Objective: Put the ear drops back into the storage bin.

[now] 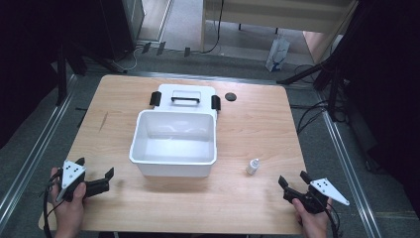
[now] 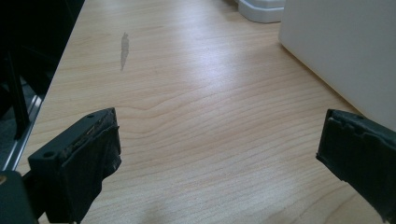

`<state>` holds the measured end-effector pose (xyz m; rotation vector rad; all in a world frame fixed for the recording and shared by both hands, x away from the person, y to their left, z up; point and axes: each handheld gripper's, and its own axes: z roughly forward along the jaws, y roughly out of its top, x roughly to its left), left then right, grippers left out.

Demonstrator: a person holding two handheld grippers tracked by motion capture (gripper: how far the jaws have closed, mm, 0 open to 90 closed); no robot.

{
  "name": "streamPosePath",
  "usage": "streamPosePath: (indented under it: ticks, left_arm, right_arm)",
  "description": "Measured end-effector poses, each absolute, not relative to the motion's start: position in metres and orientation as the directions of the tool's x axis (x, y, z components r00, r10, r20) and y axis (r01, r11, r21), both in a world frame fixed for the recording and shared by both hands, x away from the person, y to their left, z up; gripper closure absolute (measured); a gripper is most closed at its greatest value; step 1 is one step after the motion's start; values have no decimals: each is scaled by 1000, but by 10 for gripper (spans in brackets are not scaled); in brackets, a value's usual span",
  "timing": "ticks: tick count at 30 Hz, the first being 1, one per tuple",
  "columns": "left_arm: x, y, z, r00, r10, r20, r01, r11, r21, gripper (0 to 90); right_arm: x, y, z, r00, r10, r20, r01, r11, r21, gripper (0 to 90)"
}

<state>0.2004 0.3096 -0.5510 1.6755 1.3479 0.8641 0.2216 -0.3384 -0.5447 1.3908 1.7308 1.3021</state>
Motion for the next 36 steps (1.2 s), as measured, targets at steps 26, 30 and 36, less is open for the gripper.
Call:
streamPosePath:
  ticks: [26, 30, 36]
  left_arm:
    - [200, 312, -551, 201, 980, 5, 437, -95, 894, 0]
    - [201, 312, -551, 203, 979, 5, 442, -96, 892, 0]
    - [201, 312, -551, 204, 979, 4, 440, -95, 893, 0]
  right_arm:
    - [256, -294, -499, -641, 761, -103, 517, 527, 674, 154]
    - [268, -282, -485, -695, 702, -155, 494, 623, 607, 153]
    - [290, -267, -466, -749, 628, -212, 467, 727, 504, 160]
